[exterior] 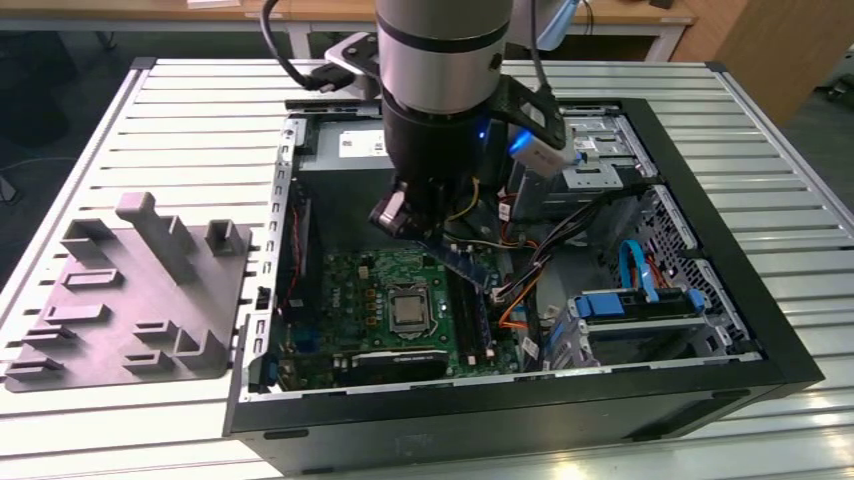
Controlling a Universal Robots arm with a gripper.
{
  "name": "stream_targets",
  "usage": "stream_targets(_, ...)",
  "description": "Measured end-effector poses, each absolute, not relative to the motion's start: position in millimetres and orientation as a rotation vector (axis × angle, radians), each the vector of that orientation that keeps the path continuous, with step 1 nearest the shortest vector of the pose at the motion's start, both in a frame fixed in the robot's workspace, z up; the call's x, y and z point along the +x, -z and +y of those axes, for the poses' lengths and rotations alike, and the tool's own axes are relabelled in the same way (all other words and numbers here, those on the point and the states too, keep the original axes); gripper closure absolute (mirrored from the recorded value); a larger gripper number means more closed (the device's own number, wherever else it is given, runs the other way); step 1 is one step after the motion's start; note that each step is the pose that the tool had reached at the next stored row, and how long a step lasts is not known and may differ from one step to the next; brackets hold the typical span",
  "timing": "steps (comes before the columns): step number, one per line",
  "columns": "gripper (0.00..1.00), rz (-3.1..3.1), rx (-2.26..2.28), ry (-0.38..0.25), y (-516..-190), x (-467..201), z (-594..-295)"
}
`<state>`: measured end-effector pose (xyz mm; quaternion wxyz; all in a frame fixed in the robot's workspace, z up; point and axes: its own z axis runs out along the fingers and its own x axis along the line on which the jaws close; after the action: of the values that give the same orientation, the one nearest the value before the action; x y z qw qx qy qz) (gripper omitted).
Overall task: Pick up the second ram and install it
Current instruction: 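Insert the second ram into the second slot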
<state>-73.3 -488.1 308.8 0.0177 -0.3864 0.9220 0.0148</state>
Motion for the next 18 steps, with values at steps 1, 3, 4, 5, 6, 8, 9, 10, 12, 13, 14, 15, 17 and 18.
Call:
stream_targets(1, 0.89, 2.875, -1.175, -0.045, -308.3, -73.3, -488.1)
stream_targets(3, 0.89, 2.896, -1.120, -0.044, -307.5, -73.3, -488.1)
stream_targets(4, 0.89, 2.905, -1.095, -0.044, -307.1, -73.3, -488.1)
stream_targets(5, 0.89, 2.915, -1.068, -0.043, -306.7, -73.3, -488.1)
stream_targets(6, 0.89, 2.924, -1.042, -0.043, -306.3, -73.3, -488.1)
stream_targets(8, 0.89, 2.942, -0.989, -0.042, -305.7, -73.3, -488.1)
stream_targets(9, 0.89, 2.951, -0.961, -0.041, -305.3, -73.3, -488.1)
stream_targets(10, 0.89, 2.959, -0.934, -0.041, -304.9, -73.3, -488.1)
stream_targets(12, 0.89, 2.975, -0.881, -0.039, -304.5, -73.4, -488.1)
stream_targets(13, 0.89, 2.983, -0.855, -0.039, -304.4, -73.4, -488.1)
stream_targets(14, 0.89, 2.990, -0.828, -0.038, -304.3, -73.4, -488.1)
stream_targets(15, 0.89, 2.997, -0.801, -0.038, -304.2, -73.3, -488.1)
stream_targets(17, 0.89, 3.011, -0.747, -0.037, -304.0, -73.3, -488.1)
stream_targets(18, 0.89, 3.017, -0.720, -0.036, -303.9, -73.3, -488.1)
